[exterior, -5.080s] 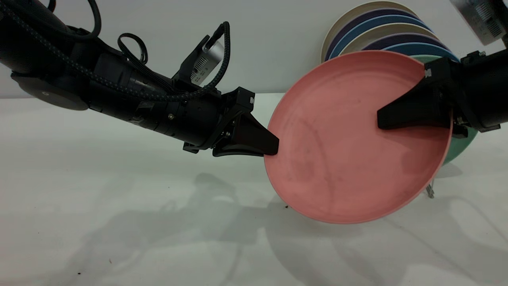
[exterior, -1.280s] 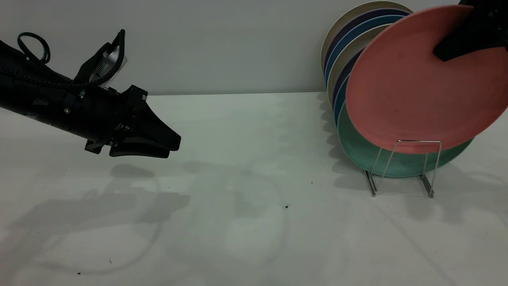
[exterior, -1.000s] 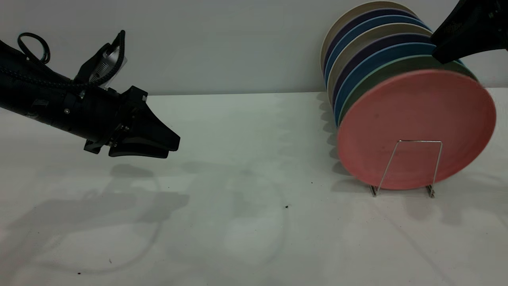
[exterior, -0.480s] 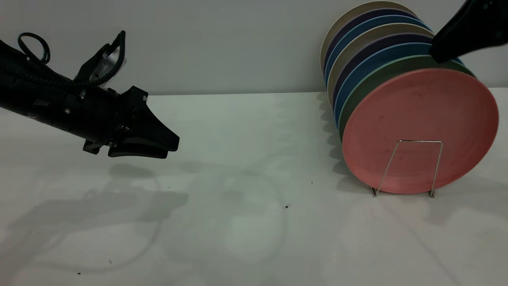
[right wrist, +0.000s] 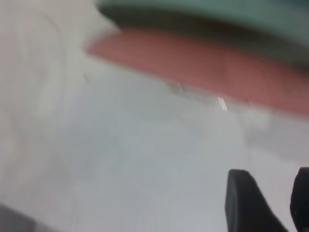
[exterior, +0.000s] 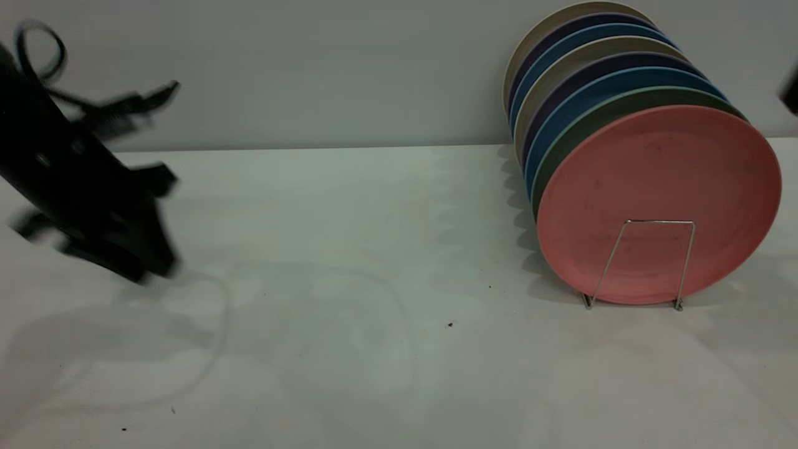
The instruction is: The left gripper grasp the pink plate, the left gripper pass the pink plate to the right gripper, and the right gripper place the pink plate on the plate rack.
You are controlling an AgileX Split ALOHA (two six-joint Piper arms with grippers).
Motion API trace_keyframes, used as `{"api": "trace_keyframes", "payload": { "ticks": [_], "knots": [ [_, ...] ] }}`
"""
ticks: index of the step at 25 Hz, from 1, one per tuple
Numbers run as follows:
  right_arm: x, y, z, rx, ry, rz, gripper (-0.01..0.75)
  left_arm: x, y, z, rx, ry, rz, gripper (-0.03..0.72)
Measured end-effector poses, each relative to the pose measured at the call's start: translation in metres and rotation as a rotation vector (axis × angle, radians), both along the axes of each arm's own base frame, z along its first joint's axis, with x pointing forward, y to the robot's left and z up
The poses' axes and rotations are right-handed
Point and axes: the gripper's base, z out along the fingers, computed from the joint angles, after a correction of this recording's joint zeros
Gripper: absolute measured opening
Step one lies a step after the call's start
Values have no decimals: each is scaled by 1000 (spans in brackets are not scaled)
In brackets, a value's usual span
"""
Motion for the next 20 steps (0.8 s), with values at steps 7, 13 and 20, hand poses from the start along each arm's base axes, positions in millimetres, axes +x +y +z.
{"api": "trace_keyframes", "payload": {
  "ticks": [7,13,20],
  "knots": [
    [-25,-6,13,-98,161,3,347,-25,33,88,377,24,43,286],
    [-58,1,31,-84,149,-2,406,-77,22,165,249,-176,61,286],
    [-133,14,79,-105,-28,-5,408,-159,20,216,237,-325,72,302]
  ]
}}
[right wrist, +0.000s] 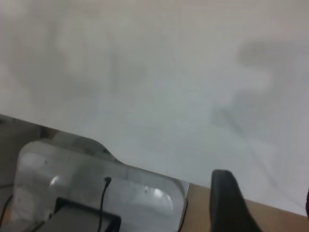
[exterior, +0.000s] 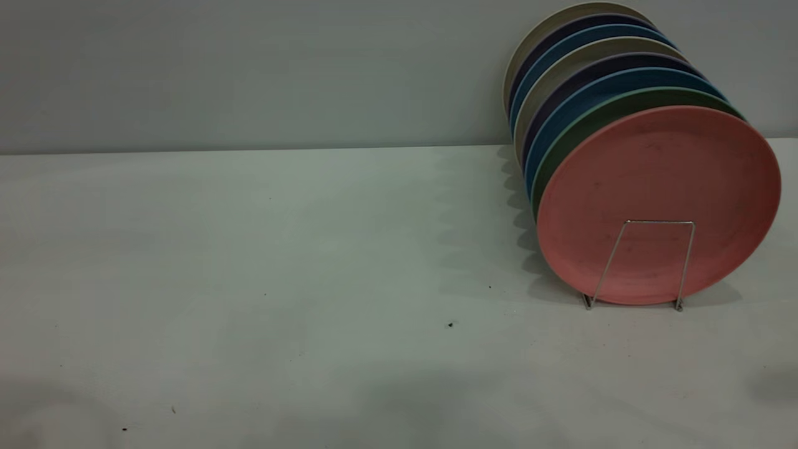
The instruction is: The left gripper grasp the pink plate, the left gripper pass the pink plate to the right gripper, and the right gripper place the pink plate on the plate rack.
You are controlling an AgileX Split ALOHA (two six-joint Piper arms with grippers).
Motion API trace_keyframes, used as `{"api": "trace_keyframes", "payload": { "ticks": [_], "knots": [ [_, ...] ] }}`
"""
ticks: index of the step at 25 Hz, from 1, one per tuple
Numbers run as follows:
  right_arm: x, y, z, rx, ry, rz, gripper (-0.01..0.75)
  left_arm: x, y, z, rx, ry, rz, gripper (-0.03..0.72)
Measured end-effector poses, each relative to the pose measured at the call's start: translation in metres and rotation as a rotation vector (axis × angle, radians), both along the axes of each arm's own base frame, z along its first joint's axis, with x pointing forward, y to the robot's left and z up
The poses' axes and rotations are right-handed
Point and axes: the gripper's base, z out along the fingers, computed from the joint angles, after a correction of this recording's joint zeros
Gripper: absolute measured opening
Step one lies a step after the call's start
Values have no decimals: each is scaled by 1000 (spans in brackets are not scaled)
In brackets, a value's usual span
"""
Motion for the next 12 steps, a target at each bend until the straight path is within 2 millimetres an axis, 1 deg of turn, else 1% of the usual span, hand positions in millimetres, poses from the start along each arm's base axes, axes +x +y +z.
{"api": "trace_keyframes", "payload": {
  "ticks": [1,3,6,7,9,12],
  "knots": [
    [-9,2,5,-4,-28,0,408,-7,0,2,-2,-6,-1,314],
    [-31,6,17,-12,-98,1,408,-20,-1,4,-13,-26,-3,361],
    [-58,11,27,-16,-173,-4,408,-36,-3,8,-30,-44,-6,437],
    [-67,13,29,-14,-195,-6,408,-42,-3,10,-32,-53,-8,457],
    [-83,17,30,-3,-235,-10,408,-53,-3,16,-34,-80,-10,474],
    [-109,24,23,28,-284,-8,408,-74,-4,27,-36,-149,-13,482]
  ]
}}
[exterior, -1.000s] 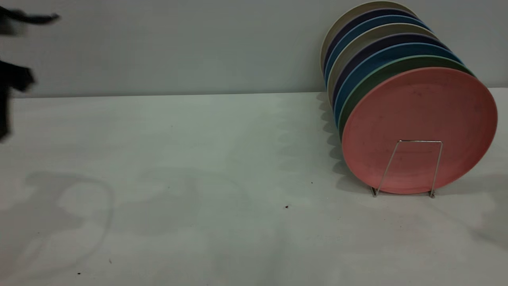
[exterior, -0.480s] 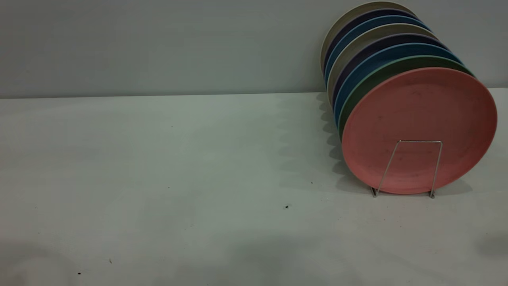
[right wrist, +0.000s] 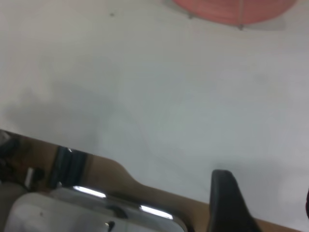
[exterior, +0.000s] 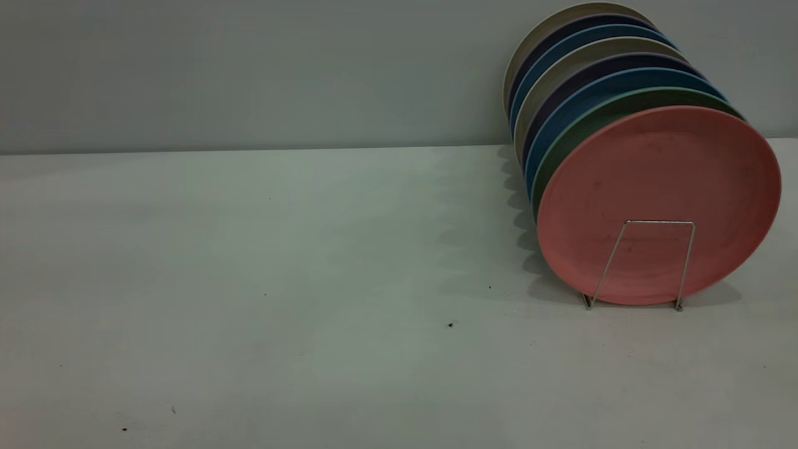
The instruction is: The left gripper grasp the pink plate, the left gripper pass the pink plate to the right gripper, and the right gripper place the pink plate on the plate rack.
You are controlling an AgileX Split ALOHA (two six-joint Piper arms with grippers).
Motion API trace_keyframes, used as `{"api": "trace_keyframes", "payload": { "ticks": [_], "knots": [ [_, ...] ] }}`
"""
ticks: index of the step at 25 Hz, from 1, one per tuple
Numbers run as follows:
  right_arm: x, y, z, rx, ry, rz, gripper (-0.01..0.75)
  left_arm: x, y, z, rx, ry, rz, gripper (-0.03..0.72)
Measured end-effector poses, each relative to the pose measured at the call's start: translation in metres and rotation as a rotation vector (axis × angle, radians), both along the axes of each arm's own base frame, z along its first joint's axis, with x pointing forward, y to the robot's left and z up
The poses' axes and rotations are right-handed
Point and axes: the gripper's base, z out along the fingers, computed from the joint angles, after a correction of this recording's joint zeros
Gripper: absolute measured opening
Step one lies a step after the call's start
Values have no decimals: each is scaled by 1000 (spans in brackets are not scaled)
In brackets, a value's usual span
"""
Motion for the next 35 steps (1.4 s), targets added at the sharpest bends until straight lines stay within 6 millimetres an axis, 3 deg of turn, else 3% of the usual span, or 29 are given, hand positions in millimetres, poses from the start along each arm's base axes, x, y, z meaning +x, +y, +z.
{"api": "trace_keyframes", "payload": {
  "ticks": [8,15,20,28,35],
  "knots": [
    [-54,13,-19,-16,-130,89,408,-56,-1,15,-14,-141,9,484],
    [-82,9,-21,-98,-243,103,408,-103,-1,-18,-30,-220,27,484],
    [-89,6,-44,-124,-246,85,409,-134,2,-41,1,-323,44,484],
    [-95,3,-63,-119,-330,30,409,-159,8,-52,61,-445,79,484],
    [-96,3,-65,-119,-342,28,409,-149,9,-72,68,-371,79,484]
  ]
}}
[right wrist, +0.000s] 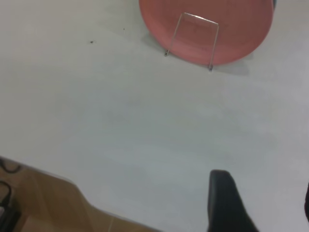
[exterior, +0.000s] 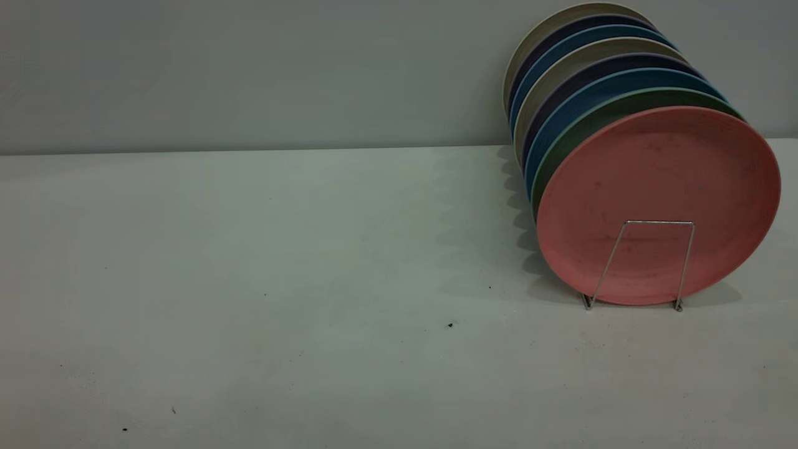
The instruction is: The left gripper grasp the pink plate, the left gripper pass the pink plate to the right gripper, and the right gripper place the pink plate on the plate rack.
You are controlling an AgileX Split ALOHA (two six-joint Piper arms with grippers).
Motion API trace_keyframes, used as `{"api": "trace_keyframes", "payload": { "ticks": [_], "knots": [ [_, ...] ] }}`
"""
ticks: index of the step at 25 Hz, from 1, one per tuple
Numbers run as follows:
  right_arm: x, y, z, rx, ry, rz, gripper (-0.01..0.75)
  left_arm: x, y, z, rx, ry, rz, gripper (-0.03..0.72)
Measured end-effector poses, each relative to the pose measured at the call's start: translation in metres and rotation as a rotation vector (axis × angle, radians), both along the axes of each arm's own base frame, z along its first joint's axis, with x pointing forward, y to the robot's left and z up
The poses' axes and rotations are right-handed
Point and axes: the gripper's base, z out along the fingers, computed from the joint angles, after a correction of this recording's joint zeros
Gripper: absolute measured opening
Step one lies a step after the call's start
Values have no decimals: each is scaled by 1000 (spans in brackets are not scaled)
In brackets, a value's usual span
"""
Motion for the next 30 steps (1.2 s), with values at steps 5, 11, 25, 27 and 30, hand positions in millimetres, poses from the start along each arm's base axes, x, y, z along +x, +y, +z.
{"api": "trace_keyframes", "payload": {
  "ticks": [5,11,25,27,30],
  "knots": [
    [0,0,-5,2,31,0,410,8,0,-20,0,77,0,484],
    [0,0,-5,3,31,0,410,13,-1,-27,-11,83,-5,484],
    [-1,0,-5,4,23,-2,412,13,-1,-27,-13,83,-5,484],
    [-1,0,-5,4,23,-2,412,13,-1,-27,-13,83,-5,484],
    [-1,0,-5,4,23,-2,412,13,-1,-27,-13,83,-5,484]
  ]
}}
